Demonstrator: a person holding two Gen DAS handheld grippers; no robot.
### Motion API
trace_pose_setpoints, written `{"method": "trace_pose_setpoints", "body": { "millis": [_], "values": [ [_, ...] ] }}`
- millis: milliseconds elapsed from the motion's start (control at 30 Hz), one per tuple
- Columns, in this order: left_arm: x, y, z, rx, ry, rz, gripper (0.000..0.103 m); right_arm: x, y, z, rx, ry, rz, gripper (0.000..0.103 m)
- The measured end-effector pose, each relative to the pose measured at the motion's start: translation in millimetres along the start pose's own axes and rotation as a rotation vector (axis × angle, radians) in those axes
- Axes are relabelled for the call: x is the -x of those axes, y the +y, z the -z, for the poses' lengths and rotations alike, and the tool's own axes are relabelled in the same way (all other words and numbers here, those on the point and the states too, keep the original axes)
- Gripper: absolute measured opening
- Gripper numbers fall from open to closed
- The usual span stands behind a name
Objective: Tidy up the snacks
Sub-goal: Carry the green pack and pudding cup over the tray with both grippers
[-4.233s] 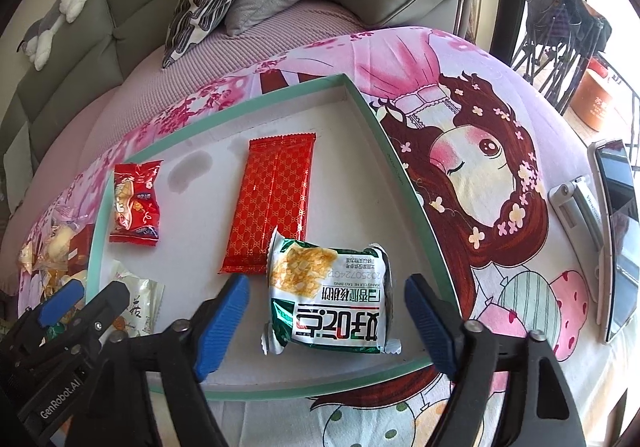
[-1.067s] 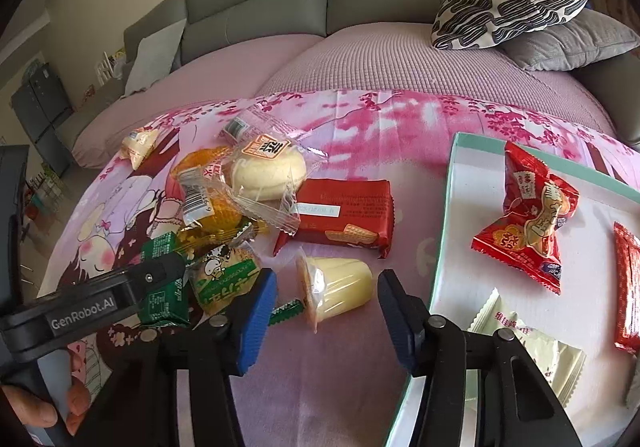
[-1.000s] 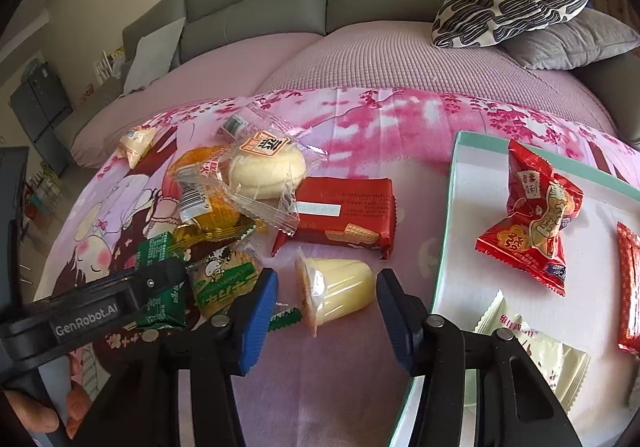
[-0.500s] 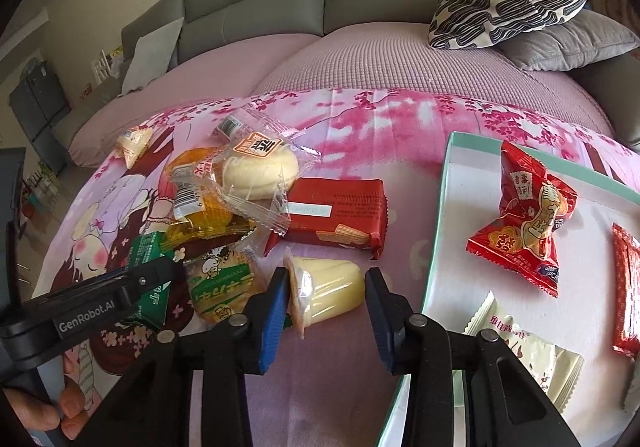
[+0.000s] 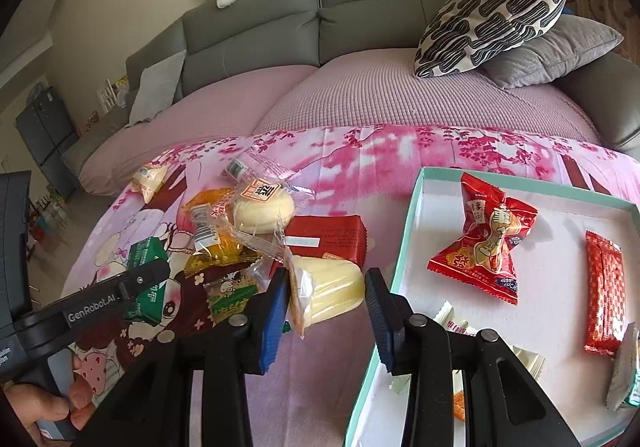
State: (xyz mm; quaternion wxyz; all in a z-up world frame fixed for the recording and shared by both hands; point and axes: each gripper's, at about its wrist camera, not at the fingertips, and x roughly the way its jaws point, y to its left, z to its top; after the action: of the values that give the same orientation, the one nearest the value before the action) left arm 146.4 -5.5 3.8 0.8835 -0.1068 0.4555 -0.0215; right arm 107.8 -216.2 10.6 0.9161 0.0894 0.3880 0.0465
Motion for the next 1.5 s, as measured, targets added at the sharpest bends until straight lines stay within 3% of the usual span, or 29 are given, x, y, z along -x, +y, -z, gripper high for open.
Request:
{"method": "trace_pose_setpoints", "body": {
  "millis": [433,833,1233,1500],
  "values": [
    [15.6,-5.0,-4.7,0.013,-0.045,-0.004,0.042,24.4,-14.6,-3.4,-0.003,-0.043,0.039,0.041],
    [28.0,-18.6,-7.5,-0.004,-0.078,0.023,0.042,48.5,-42.5,-4.0,-0.011,-0.095,0.128,0.041],
    [37.7,-64.1,-4.0,-0.103,-0.099,0.088,0.042,69.3,-89.0,-1.0,-0.087,-0.116,0.239,0.041],
    [39.9,-118.4,10.5,-0.234,-0.086,0.17,0.042,83.2,-133.4,7.4,-0.169,-0.119,0.345,0.041]
  ]
}}
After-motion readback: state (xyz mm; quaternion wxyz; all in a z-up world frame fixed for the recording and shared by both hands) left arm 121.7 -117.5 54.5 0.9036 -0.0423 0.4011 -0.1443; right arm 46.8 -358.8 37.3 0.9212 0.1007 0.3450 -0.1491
